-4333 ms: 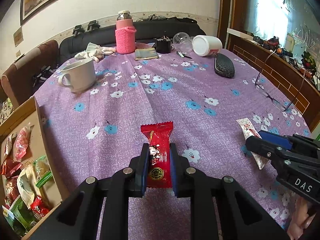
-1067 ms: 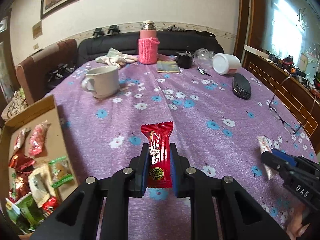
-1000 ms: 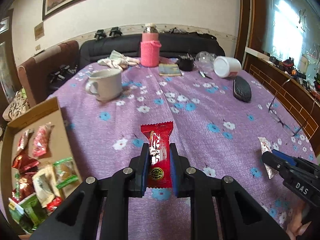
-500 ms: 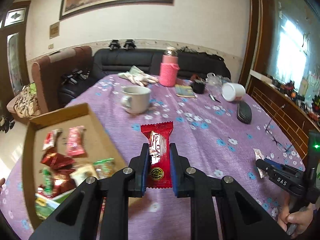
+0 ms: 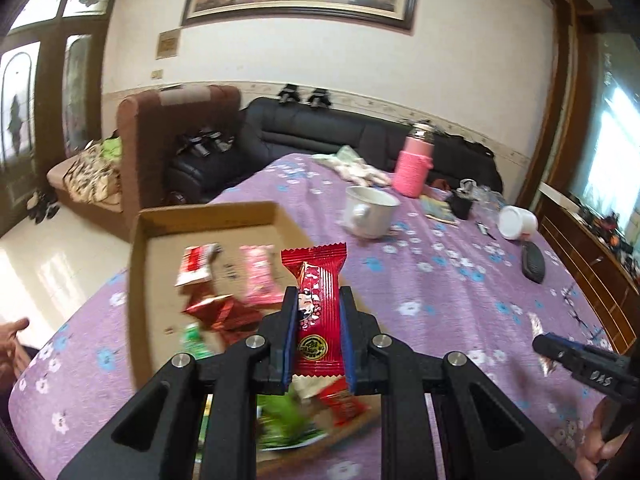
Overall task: Organize snacks
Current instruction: 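Carry the red bar and white-red packet with both grippers to the box tray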
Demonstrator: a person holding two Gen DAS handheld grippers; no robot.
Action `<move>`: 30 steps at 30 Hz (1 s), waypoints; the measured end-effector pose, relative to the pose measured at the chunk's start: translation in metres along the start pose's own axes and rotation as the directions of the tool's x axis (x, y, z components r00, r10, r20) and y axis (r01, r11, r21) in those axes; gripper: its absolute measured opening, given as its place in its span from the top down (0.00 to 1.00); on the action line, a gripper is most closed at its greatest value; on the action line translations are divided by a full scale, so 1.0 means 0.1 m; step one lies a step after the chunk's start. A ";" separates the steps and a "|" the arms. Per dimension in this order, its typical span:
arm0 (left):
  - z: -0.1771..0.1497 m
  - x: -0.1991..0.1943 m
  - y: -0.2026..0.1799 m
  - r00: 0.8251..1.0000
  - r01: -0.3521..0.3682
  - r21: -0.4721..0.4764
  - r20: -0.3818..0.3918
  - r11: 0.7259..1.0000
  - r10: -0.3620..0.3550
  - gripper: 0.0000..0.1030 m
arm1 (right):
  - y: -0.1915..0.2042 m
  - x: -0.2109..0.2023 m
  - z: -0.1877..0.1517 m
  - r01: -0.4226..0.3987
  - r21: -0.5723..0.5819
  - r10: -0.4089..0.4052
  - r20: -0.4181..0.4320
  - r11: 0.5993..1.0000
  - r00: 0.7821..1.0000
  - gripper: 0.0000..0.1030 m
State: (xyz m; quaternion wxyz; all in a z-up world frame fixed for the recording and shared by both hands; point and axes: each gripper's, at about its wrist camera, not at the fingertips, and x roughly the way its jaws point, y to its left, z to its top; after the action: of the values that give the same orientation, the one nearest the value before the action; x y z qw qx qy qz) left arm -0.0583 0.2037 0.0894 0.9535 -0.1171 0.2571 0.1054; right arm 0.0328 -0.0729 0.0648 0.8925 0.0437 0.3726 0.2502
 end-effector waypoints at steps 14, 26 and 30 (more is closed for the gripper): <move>-0.24 0.17 0.64 0.992 -0.104 -0.083 -0.074 0.991 0.098 0.82 | 1.36 0.75 0.15 -0.206 -0.104 0.194 -0.109 0.973 0.975 0.68; -0.26 0.34 0.60 0.978 -0.165 -0.057 -0.142 0.985 0.155 0.82 | 1.56 1.25 -0.01 -0.188 -0.162 0.163 -0.155 0.969 0.974 0.67; -0.26 0.37 0.57 0.970 -0.192 -0.032 -0.157 0.981 0.185 0.82 | 1.57 1.25 -0.03 -0.193 -0.178 0.169 -0.141 0.965 0.975 0.67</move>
State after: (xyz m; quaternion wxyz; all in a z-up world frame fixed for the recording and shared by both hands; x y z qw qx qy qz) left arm -0.0539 0.2559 0.0387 0.9135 -0.1224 0.3371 0.1924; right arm 0.0408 0.1232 0.0237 0.8409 -0.0239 0.3965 0.3674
